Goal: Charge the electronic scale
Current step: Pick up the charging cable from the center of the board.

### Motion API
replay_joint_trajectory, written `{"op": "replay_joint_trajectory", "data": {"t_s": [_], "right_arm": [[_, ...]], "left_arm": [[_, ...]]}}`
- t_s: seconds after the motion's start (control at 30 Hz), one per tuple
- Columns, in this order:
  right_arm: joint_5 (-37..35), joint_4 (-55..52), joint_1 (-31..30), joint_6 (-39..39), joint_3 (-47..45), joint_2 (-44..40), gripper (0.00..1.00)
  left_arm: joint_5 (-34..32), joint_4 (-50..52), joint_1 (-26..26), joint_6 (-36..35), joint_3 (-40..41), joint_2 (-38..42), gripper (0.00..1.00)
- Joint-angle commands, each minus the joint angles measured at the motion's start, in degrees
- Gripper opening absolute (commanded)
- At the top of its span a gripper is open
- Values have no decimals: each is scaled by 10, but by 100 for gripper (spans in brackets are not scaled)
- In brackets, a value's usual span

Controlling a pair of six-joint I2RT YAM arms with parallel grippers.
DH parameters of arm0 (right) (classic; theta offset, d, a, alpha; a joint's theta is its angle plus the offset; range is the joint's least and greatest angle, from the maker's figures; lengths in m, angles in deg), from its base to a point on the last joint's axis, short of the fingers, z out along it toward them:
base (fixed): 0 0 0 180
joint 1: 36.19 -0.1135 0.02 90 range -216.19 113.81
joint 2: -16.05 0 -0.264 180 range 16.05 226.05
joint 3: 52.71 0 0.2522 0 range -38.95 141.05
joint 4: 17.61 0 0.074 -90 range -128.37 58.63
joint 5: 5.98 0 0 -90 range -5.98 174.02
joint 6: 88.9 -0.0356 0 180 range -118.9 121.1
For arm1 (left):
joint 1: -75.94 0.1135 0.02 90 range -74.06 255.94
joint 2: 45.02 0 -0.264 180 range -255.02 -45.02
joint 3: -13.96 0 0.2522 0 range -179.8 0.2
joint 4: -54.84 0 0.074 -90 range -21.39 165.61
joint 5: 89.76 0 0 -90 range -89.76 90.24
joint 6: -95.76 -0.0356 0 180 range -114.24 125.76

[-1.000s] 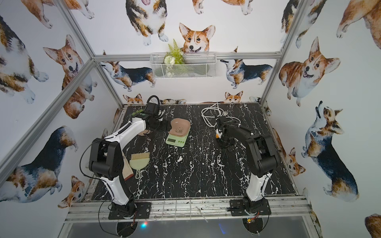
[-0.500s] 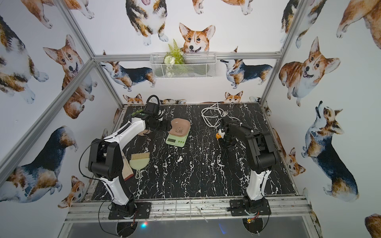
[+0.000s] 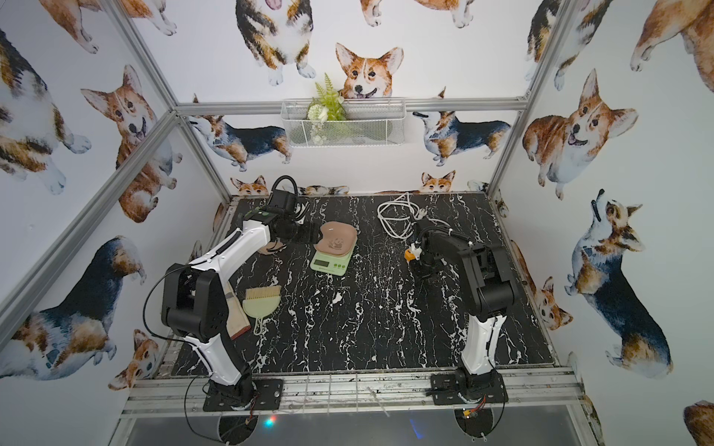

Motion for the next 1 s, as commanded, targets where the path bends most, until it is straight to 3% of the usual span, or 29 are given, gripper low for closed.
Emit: {"op": "replay_joint_trajectory", "data": {"t_s": [0.0,0.13,0.37,0.53,0.67,0.87,0.97], "right_arm": [[17,-12,-1,11,0,5,8],[88,5,-5,24,-5,-25,0],[214,41,-36,54,-19,-108,0],[266,81,-75,74,-30,-172,0],[313,96,-86,98,-37,-207,0],[376,95,-86,119,-45,-220,0],[389,84,-87,124,-40,-217,0]], "left_arm": [[19,5,1,4,-5,14,84],[76,-15,0,26,3,33,84],[229,-102,-27,92,40,61,83],[363,-167,-73,168,40,32,79],[437,-157,-118,160,8,-7,75],[506,-163,-141,133,-14,-50,56],[526,-111,-143,89,-41,-72,49]]}}
